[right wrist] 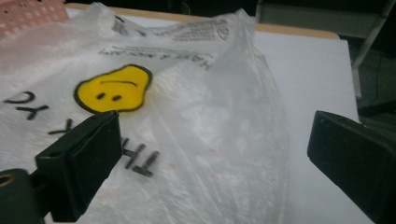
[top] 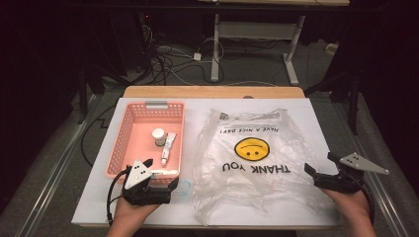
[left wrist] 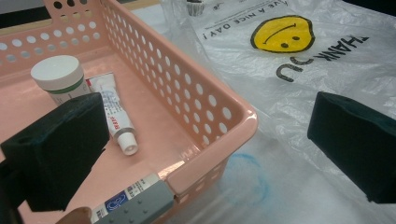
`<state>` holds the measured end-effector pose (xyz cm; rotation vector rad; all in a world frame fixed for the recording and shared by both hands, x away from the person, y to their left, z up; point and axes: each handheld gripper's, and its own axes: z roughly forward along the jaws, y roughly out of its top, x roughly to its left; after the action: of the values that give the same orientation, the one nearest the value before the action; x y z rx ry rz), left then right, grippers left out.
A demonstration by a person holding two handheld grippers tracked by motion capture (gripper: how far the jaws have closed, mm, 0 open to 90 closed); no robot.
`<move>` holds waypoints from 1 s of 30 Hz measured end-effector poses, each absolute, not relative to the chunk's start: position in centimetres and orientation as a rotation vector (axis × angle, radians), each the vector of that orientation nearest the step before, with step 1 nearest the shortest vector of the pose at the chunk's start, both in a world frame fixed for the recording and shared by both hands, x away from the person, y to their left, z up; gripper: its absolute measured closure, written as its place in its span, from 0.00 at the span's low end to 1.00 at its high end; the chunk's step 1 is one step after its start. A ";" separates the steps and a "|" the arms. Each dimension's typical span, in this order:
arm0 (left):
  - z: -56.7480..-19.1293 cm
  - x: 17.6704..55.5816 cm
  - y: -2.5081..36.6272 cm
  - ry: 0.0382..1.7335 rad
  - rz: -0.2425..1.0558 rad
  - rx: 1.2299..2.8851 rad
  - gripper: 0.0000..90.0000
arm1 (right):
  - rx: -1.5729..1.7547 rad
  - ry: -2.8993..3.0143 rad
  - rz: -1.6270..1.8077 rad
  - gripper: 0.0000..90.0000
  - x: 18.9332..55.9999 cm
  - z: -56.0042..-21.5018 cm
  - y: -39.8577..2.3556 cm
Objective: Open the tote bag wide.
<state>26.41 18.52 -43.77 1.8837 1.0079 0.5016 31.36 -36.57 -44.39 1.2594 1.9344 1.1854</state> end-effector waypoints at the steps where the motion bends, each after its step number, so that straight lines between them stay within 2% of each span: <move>1: -43.8 26.4 18.5 1.008 0.501 1.887 0.00 | 1.269 1.936 1.175 0.07 31.5 -44.6 -36.9; 3: -43.8 26.4 18.5 1.008 0.501 1.887 0.00 | 1.298 1.934 1.173 0.08 31.6 -44.8 -37.2; 4: -43.8 26.4 18.5 1.008 0.503 1.890 0.00 | 1.314 1.939 1.157 0.13 31.8 -45.0 -37.7; 5: -43.8 26.4 18.5 1.008 0.503 1.890 0.00 | 1.314 1.939 1.157 0.13 31.8 -45.0 -37.7; 10: -43.7 26.4 18.6 1.011 0.483 1.874 0.00 | 1.380 1.942 1.095 0.31 32.1 -45.6 -38.9; 13: -43.7 26.4 18.6 1.012 0.492 1.880 0.00 | 1.419 1.956 1.070 0.36 32.5 -46.2 -39.1; 16: -43.6 26.7 18.9 1.039 0.445 1.879 0.00 | 1.460 1.978 1.043 0.37 32.9 -46.7 -39.2; 22: -43.6 26.5 19.0 1.030 0.475 1.861 0.00 | 1.485 2.035 1.026 0.35 33.5 -47.2 -39.1; 30: -43.8 26.6 19.2 1.013 0.450 1.867 0.00 | 1.507 2.067 0.941 0.37 33.9 -47.6 -38.7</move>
<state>26.59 19.23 -43.76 1.8675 1.0134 0.4496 33.87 -38.75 -47.58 1.5070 2.0667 0.9410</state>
